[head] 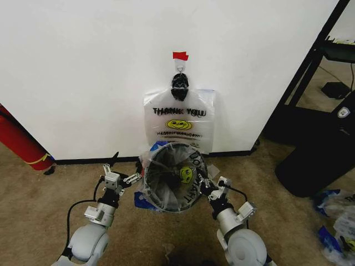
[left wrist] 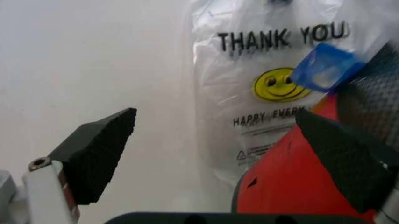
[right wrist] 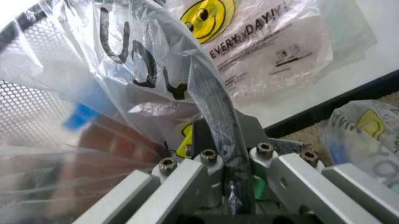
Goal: Pick up the garbage bag from the wall and place it over the trash bin.
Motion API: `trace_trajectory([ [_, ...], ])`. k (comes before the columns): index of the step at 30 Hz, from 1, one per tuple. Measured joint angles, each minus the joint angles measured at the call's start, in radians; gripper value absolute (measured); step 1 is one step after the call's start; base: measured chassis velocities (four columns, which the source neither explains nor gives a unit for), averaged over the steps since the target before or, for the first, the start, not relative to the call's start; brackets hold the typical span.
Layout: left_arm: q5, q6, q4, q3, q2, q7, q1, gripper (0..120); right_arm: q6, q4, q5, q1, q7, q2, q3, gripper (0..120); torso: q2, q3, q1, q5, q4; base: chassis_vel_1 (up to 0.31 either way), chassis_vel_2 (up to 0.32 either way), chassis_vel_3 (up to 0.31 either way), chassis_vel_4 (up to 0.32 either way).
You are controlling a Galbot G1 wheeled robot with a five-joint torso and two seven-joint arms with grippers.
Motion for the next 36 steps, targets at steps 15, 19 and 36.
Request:
trace_trajectory([
  [15,-0.053,-0.072,0.043,-0.039,0.068,0.042,0.033,100,0.008,-0.069,0.035,0.038,0.005,0.012,0.036,0,0.0,0.0,0.0,0.0001,0.0001,0.0,0.0,0.0,0.0],
  [19,-0.072,-0.102,0.055,-0.051,0.065,0.111,0.049,100,0.01,-0.076,0.038,0.042,0.003,0.01,0.046,0,0.0,0.0,0.0,0.0001,0.0,0.0,0.0,0.0,0.0],
  [36,-0.167,-0.134,0.093,-0.06,0.042,0.59,0.03,100,0.014,-0.095,0.064,0.06,-0.006,-0.012,0.066,0,0.0,0.0,0.0,0.0001,0.0,0.0,0.0,0.0,0.0],
])
